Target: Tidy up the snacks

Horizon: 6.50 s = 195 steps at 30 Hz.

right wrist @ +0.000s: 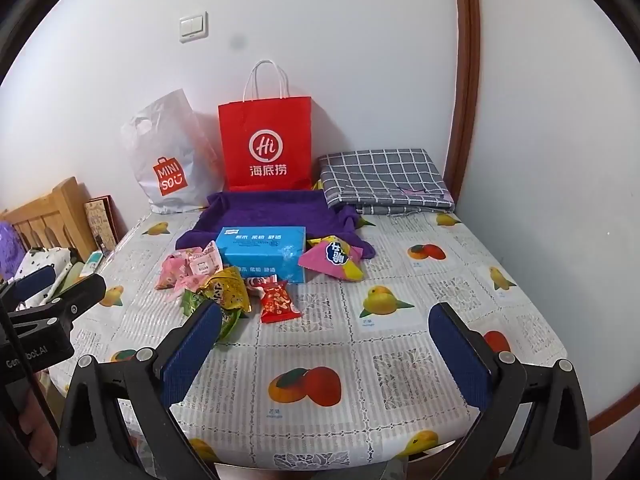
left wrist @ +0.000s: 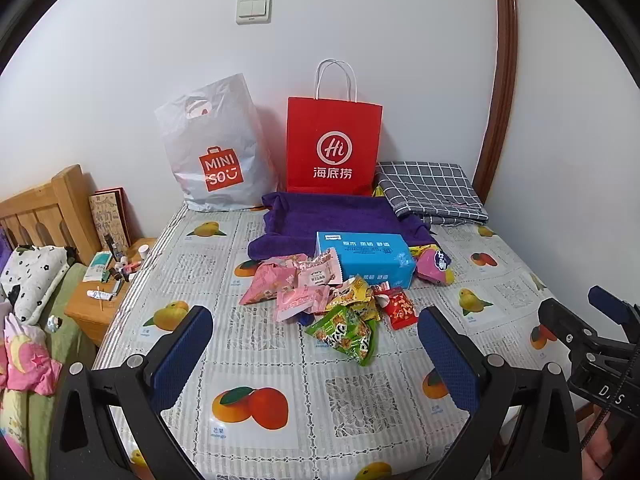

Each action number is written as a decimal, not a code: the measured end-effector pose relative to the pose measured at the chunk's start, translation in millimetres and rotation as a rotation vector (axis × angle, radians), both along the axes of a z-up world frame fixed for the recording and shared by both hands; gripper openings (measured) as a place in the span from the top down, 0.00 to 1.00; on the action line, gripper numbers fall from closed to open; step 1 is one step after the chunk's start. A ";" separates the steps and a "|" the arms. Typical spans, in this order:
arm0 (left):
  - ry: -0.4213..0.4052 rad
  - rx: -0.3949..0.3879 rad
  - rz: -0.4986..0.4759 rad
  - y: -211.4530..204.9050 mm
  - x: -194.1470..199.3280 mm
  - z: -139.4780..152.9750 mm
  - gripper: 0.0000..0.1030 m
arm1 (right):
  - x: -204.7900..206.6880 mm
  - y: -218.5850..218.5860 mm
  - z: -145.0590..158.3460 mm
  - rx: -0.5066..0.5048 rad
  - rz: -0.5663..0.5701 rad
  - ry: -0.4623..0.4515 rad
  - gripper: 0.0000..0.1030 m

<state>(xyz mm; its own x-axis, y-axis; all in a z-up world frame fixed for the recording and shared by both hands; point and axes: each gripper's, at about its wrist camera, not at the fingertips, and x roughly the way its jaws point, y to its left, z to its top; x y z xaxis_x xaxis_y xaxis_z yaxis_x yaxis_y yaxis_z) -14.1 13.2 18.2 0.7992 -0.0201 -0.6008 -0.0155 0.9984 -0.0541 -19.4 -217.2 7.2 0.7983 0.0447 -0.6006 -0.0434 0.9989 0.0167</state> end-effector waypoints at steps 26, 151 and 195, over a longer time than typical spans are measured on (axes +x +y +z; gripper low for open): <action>-0.007 -0.006 0.010 0.7 -3.1 -3.5 0.00 | -4.6 4.6 0.9 0.007 0.007 -0.020 0.01; 0.228 -0.138 0.044 82.2 156.0 -136.6 0.03 | 211.9 -19.6 -160.0 -0.093 0.096 0.236 0.43; 0.306 -0.122 -0.024 107.5 139.8 -150.9 0.38 | 209.4 -20.4 -172.8 -0.088 0.145 0.236 0.34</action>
<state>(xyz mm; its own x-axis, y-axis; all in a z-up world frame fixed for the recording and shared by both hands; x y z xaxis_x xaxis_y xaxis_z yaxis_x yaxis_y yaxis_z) 125.7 120.7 -132.6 0.5804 -0.1238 -0.8049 -0.0259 0.9851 -0.1702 190.0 -237.6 -165.5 0.6253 0.0879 -0.7754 -0.1910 0.9806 -0.0429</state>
